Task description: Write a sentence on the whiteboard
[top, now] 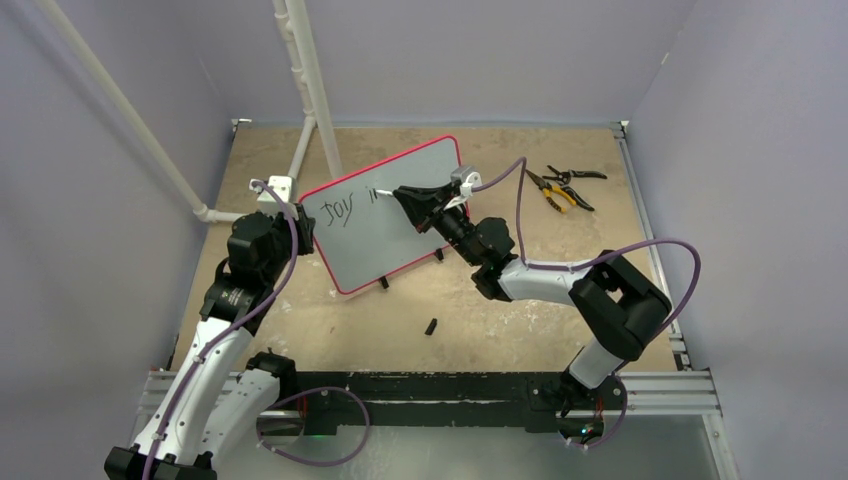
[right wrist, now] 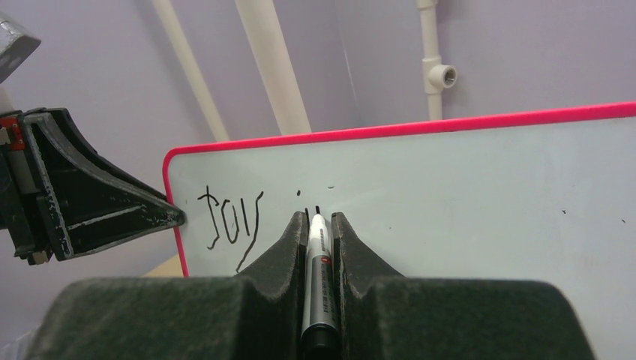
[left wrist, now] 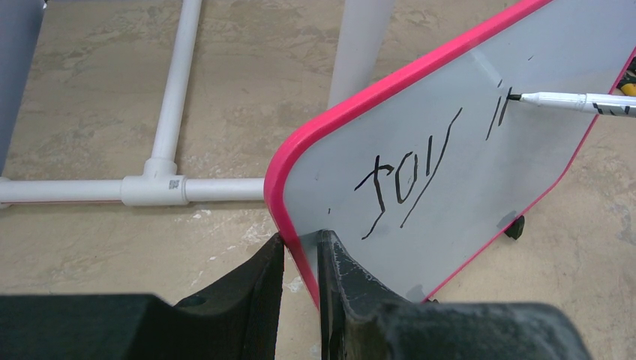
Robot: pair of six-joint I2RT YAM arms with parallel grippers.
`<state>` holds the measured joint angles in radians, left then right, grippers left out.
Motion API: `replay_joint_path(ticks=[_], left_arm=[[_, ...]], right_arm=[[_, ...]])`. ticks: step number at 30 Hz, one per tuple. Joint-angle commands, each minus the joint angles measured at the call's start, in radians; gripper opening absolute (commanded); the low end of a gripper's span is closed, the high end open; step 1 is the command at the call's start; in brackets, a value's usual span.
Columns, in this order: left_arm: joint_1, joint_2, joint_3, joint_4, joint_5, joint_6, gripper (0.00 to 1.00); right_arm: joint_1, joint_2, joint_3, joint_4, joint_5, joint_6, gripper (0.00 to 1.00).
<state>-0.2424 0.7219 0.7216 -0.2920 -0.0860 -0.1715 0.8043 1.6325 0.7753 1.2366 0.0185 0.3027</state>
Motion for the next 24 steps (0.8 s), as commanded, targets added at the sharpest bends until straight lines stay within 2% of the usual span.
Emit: replay_joint_path(ticks=[1, 24], left_arm=[[0.0, 0.001, 0.012, 0.04, 0.024, 0.008, 0.21], [0.001, -0.002, 0.012, 0.038, 0.02, 0.01, 0.21]], right_arm=[[-0.004, 0.003, 0.044, 0.039, 0.037, -0.023, 0.0], [-0.003, -0.036, -0.024, 0.018, 0.119, -0.04, 0.0]])
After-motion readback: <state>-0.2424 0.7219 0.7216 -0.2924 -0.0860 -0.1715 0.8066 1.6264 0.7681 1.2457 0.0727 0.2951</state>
